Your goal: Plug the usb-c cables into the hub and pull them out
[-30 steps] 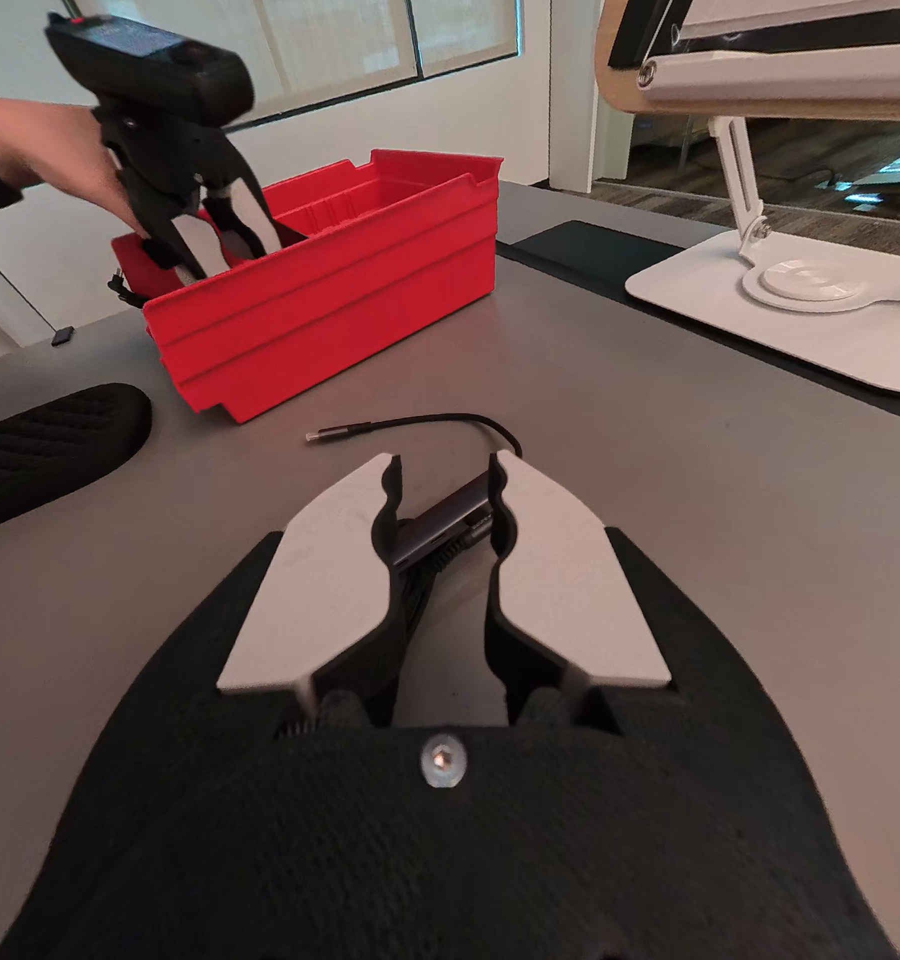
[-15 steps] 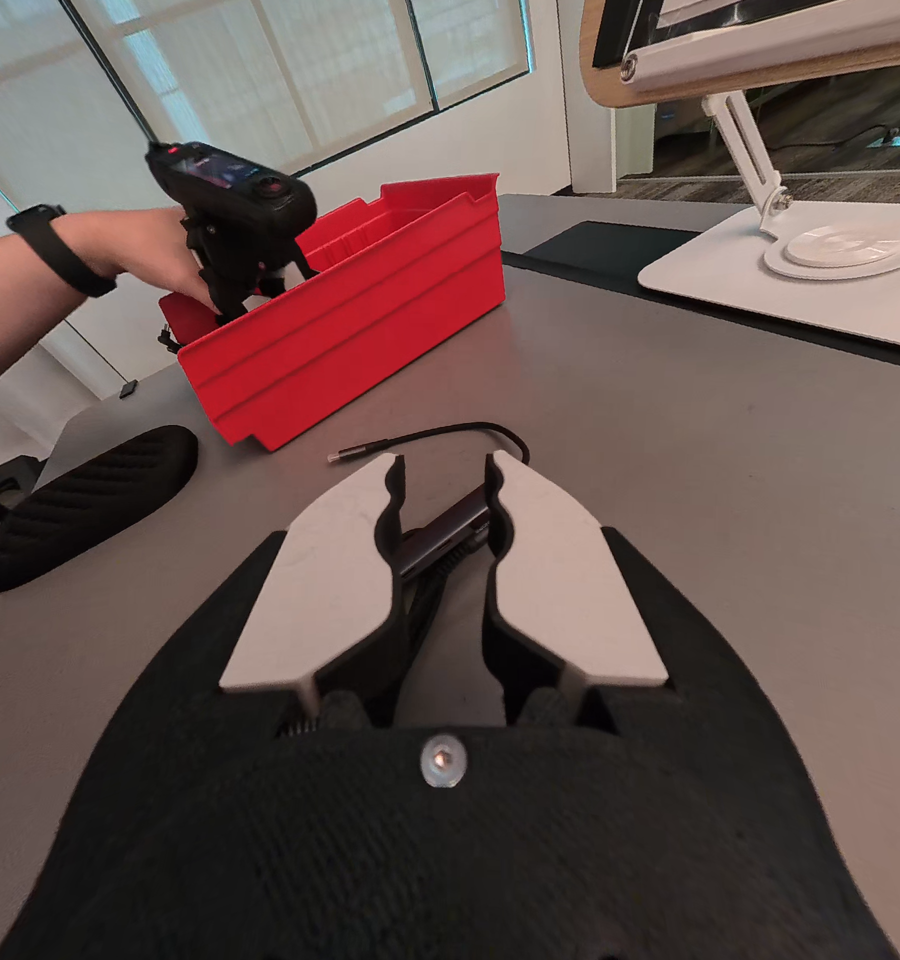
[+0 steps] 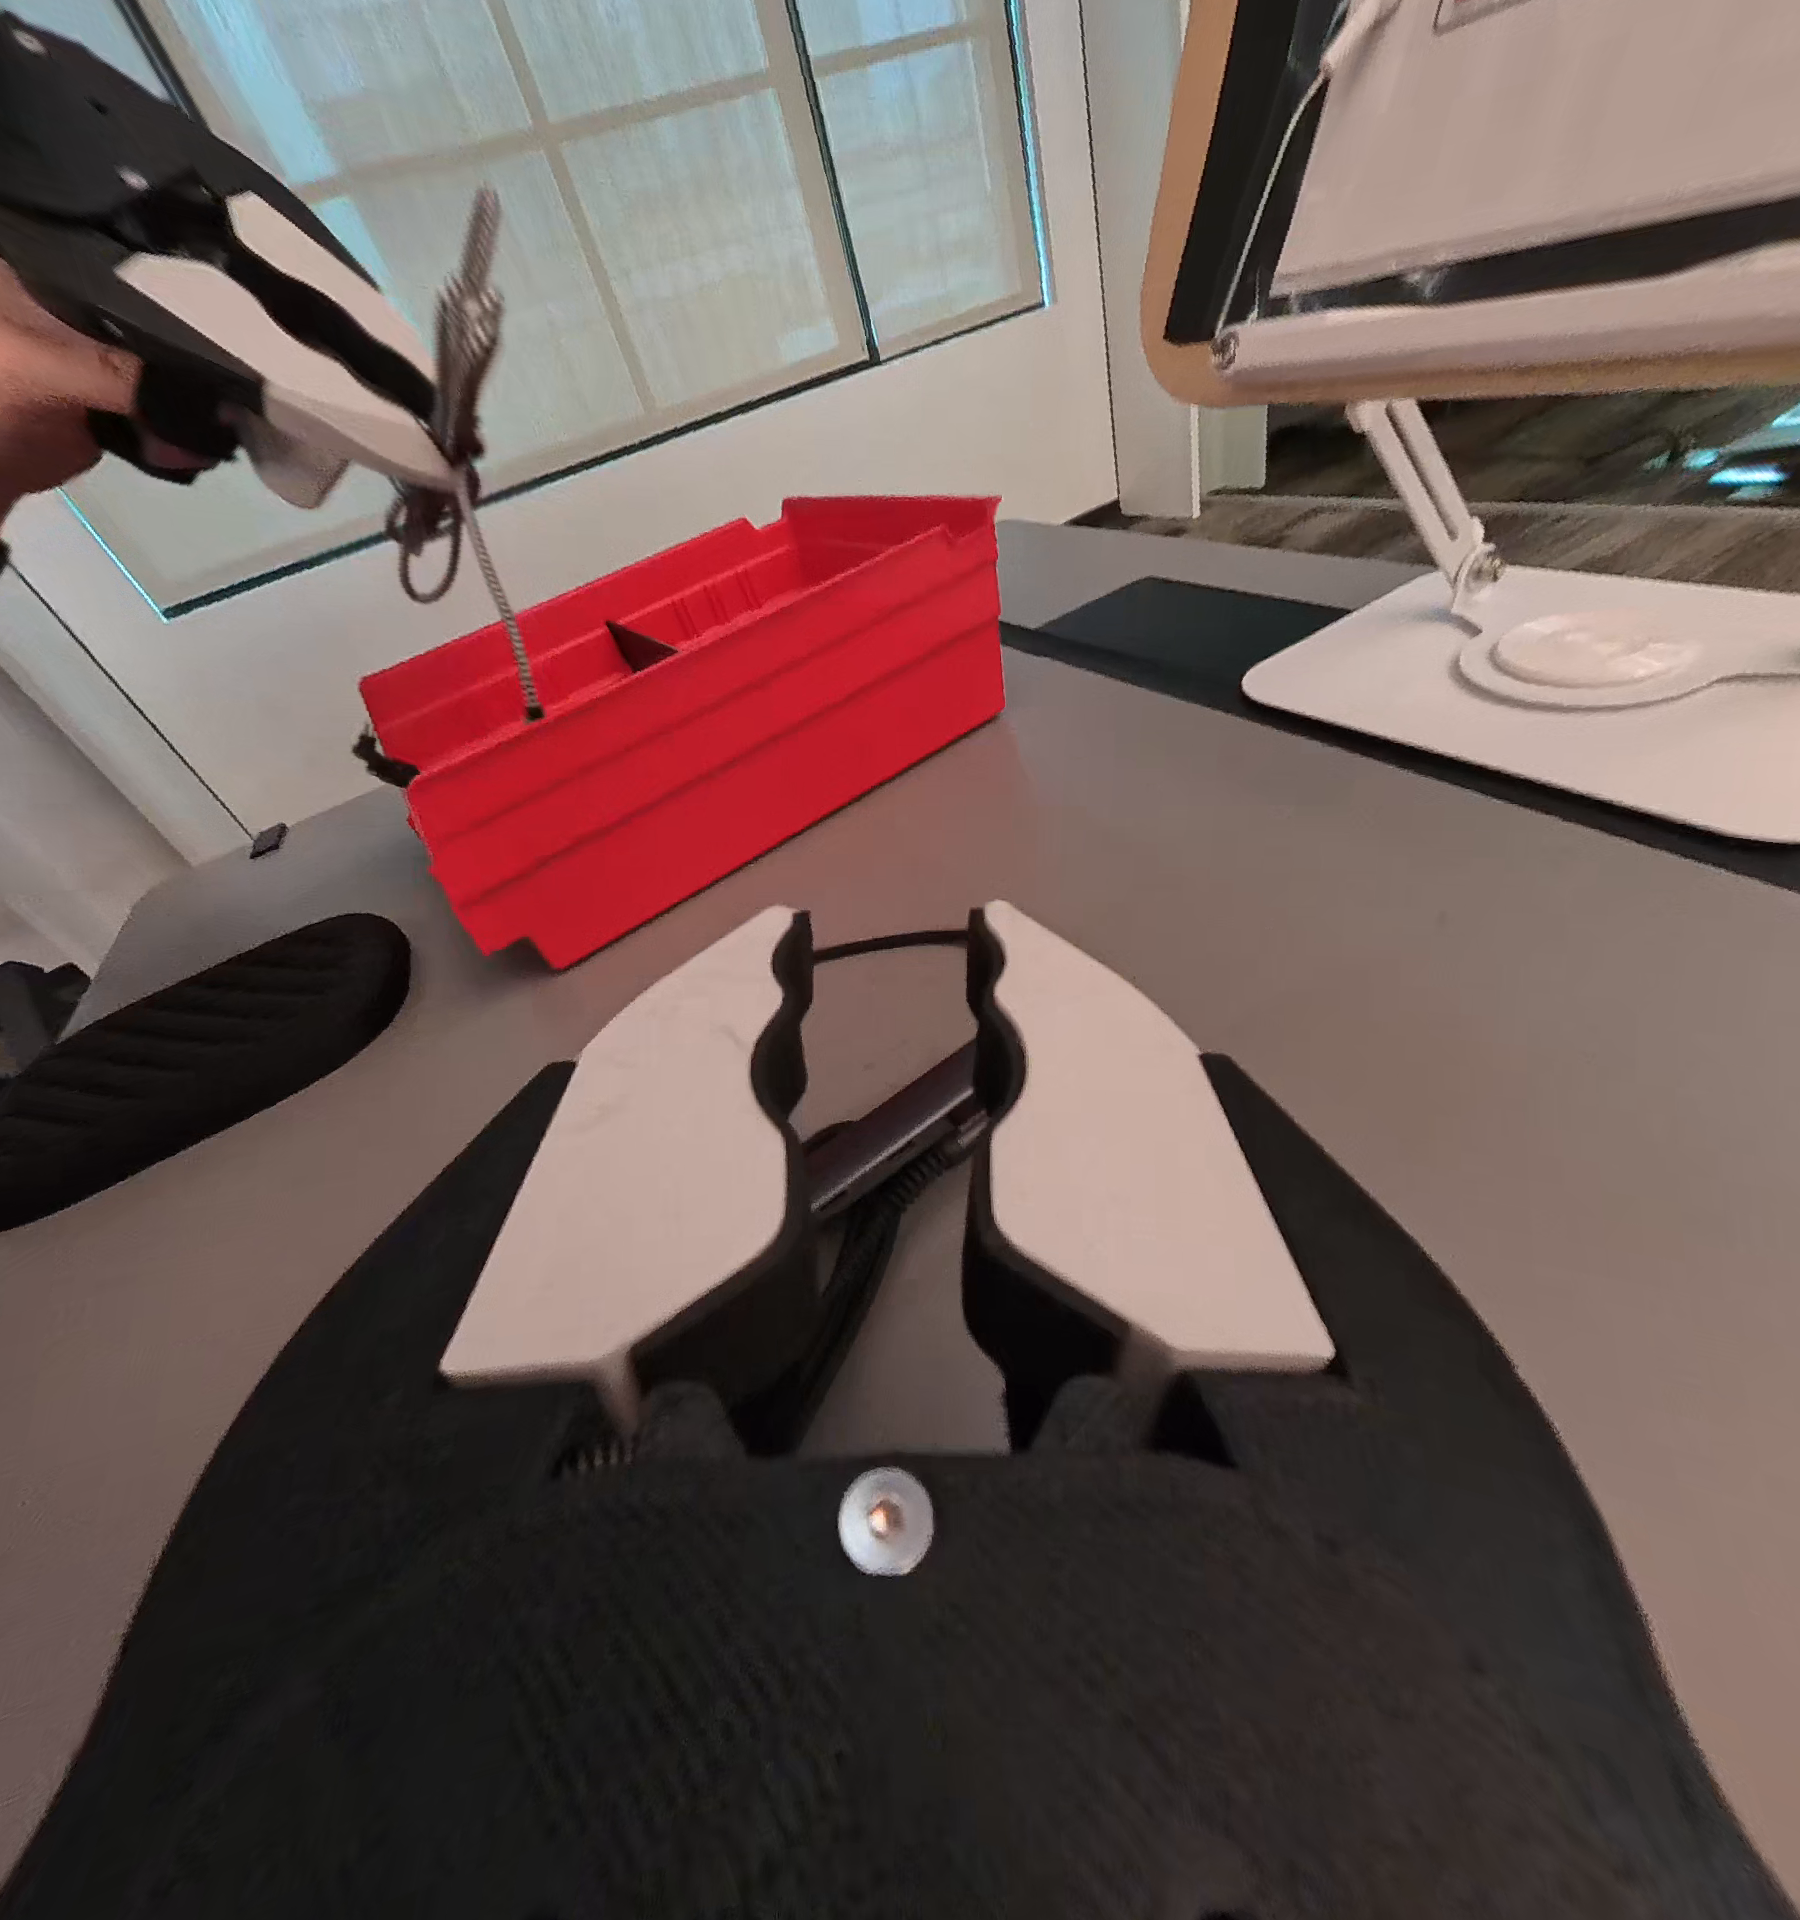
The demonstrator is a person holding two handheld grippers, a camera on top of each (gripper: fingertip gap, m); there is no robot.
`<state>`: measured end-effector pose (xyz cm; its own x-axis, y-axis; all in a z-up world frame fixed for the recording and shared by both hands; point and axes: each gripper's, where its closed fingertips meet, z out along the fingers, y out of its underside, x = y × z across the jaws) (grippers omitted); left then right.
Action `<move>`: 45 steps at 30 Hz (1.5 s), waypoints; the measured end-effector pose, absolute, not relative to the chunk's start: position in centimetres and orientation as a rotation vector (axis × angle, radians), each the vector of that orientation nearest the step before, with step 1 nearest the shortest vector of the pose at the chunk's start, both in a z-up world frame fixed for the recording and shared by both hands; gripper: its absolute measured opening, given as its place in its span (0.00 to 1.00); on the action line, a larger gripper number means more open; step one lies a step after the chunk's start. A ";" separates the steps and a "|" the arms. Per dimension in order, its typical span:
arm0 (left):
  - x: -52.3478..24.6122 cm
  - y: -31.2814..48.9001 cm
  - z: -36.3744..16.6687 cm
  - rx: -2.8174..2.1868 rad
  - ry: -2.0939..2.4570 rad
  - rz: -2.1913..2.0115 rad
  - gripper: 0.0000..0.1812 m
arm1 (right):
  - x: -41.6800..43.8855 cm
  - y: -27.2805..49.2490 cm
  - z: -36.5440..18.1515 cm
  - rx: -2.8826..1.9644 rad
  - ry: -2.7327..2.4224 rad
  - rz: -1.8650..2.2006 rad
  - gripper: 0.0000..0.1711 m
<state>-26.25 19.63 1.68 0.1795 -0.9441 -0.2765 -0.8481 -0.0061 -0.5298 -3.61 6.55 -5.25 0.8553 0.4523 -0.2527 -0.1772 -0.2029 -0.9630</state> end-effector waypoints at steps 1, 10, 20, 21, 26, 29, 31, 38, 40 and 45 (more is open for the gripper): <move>-25.4 18.9 2.9 -1.834 1.646 -0.246 0.08 | -3.6 6.5 -5.0 -1.674 -0.217 0.570 0.17; -18.2 11.3 7.9 -1.690 1.518 -0.787 0.07 | -4.2 5.7 -3.3 -1.596 -0.262 0.538 0.16; -10.5 3.2 4.2 -1.628 1.511 -1.437 0.07 | -5.8 -0.2 5.8 -1.120 -0.442 0.352 0.16; -9.9 2.5 3.8 -1.628 1.509 -1.516 0.07 | -5.9 -0.9 6.7 -1.073 -0.448 0.304 0.16; -7.4 -0.2 2.0 -1.646 1.461 -1.854 0.07 | -7.7 -4.2 9.7 -0.900 -0.489 0.134 0.16; -6.3 -1.8 1.0 -1.631 1.467 -1.986 0.07 | -8.4 -4.0 9.7 -0.920 -0.476 0.058 0.15; -5.7 -2.8 0.3 -1.631 1.495 -2.019 0.07 | -8.2 -3.0 9.2 -0.981 -0.446 0.046 0.14; -5.0 -3.7 -0.8 -1.612 1.520 -2.019 0.20 | -6.2 -1.3 8.1 -1.161 -0.392 0.011 0.02; -5.1 -2.2 -1.0 -1.645 1.540 -1.847 0.34 | -5.7 -1.2 8.2 -1.182 -0.388 -0.016 0.02; -6.9 0.0 3.7 -1.418 1.525 -1.469 0.39 | -5.1 -0.3 7.3 -1.260 -0.417 -0.139 0.02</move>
